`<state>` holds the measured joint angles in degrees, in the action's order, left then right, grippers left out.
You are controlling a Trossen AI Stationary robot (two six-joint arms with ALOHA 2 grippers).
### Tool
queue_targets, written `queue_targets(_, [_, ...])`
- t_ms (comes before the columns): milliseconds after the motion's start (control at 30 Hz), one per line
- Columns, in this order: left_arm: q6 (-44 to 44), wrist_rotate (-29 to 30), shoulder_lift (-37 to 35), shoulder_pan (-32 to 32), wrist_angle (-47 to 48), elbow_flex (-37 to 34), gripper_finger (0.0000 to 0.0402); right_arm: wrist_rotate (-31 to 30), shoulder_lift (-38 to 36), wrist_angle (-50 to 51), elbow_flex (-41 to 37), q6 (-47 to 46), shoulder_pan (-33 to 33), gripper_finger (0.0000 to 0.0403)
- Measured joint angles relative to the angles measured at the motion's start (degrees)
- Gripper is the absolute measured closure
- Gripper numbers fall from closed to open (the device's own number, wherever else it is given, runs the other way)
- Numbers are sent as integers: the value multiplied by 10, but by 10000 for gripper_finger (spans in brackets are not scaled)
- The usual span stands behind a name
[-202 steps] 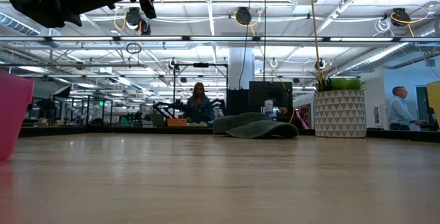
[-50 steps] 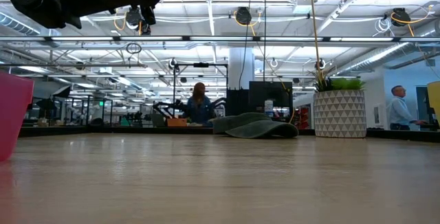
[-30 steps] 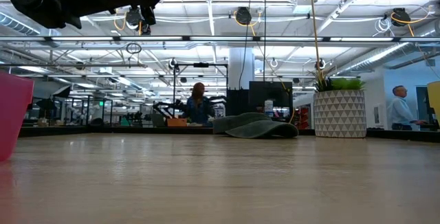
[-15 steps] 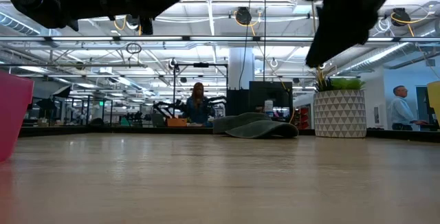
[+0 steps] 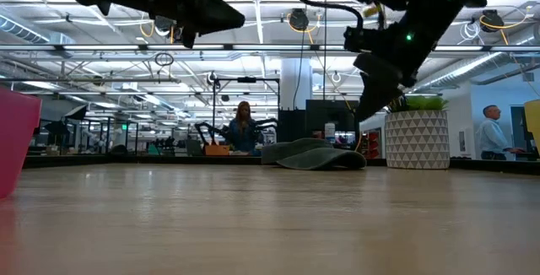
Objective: Pick & Place hat
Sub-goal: Put the grey cap into the pink bin
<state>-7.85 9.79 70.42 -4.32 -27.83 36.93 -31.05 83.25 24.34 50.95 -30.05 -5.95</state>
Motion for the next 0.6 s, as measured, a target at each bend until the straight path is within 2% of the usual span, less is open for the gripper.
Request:
queue_targets(167, [-1, 28, 22, 9, 11, -1, 364, 94, -53, -113, -73, 52, 54, 401])
queue_targets(267, [-4, 28, 49, 16, 8, -1, 364, 137, -86, -226, -116, 123, 90, 399])
queue_targets(333, [-1, 28, 68, 16, -14, -1, 364, 172, -100, -268, -125, 178, 122, 401])
queue_targets(467, [14, 36, 93, 7, -78, -1, 364, 223, -97, -245, -85, 267, 189, 398])
queue_targets(600, [33, 35, 81, -11, -110, -1, 364, 278, -62, -167, -11, 342, 254, 385])
